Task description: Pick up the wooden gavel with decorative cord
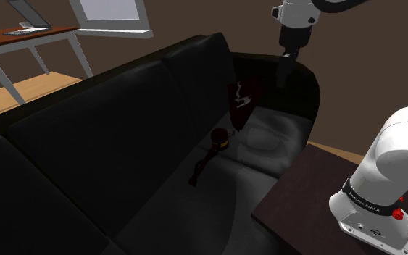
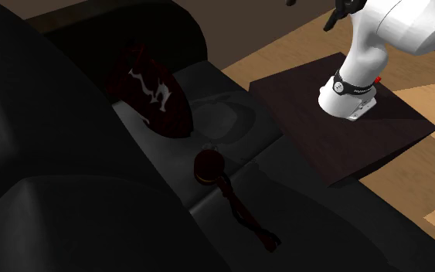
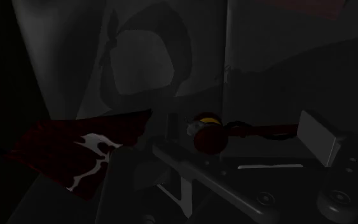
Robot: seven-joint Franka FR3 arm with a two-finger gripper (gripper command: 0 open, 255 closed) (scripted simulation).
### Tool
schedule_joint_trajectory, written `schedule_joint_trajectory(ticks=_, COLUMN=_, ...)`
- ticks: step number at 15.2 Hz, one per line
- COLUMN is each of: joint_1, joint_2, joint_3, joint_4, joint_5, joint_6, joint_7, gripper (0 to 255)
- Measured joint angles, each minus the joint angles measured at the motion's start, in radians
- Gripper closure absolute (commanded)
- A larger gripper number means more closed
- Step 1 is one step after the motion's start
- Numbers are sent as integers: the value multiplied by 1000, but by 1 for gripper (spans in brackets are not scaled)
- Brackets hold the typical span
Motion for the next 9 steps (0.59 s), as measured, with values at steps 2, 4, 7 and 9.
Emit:
schedule_joint_trajectory(ticks=2, joint_1=4, joint_2=12, joint_3=-3, joint_4=-5, joint_5=-3, joint_6=16, joint_7=-13, gripper=0)
schedule_joint_trajectory(ticks=4, joint_1=17, joint_2=60, joint_3=-15, joint_4=-19, joint_5=-13, joint_6=76, joint_7=-59, gripper=0)
schedule_joint_trajectory(ticks=7, joint_1=40, joint_2=143, joint_3=-34, joint_4=-36, joint_5=-29, joint_6=172, joint_7=-141, gripper=0)
schedule_joint_trajectory(ticks=9, joint_1=57, joint_2=205, joint_3=-41, joint_4=-44, joint_5=-37, joint_6=240, joint_7=-192, gripper=0)
